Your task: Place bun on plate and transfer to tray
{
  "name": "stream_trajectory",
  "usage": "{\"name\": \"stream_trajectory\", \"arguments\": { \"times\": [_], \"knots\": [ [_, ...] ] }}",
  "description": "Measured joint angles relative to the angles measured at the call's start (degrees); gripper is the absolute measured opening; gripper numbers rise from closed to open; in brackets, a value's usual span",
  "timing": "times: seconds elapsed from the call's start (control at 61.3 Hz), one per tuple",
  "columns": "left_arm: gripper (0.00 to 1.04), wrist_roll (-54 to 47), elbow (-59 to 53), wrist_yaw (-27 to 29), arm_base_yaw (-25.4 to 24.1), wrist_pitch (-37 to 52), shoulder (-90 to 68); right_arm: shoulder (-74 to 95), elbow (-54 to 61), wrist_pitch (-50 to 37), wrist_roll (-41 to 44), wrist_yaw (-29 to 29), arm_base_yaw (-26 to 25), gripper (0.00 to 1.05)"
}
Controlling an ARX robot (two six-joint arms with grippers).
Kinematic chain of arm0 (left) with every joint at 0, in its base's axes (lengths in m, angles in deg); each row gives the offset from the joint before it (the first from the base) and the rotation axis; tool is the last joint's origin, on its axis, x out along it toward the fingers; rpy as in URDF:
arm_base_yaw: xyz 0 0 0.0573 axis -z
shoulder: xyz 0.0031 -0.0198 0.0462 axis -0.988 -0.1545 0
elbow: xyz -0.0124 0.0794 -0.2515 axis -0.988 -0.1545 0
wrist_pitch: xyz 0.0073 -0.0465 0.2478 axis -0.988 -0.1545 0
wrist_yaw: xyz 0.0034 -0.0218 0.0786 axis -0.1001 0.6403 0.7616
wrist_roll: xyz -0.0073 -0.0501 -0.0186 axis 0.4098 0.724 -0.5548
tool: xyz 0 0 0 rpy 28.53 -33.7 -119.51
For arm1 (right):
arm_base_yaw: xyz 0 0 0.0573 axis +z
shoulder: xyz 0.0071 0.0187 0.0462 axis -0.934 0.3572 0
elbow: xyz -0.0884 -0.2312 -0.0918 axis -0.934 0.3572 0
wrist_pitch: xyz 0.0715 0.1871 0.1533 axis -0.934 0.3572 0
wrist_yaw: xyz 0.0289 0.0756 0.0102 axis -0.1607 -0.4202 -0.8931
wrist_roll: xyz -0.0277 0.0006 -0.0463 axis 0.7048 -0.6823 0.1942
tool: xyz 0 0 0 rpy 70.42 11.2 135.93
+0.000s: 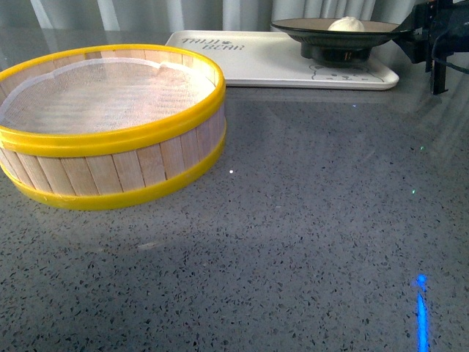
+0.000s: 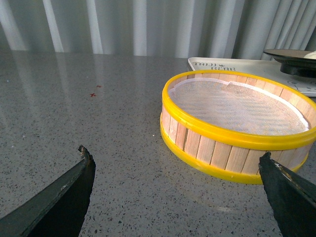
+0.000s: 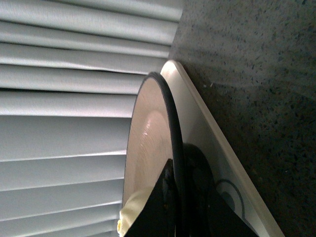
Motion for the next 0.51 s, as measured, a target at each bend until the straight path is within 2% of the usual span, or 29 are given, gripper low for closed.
{"name": "stream_trajectory", "arguments": {
  "times": [0.506],
  "knots": [
    [0.98, 0.02, 0.0, 0.0, 0.0, 0.0, 0.0, 1.22, -2.58, 2.99, 1.73, -0.44, 1.77, 0.03]
  ]
}}
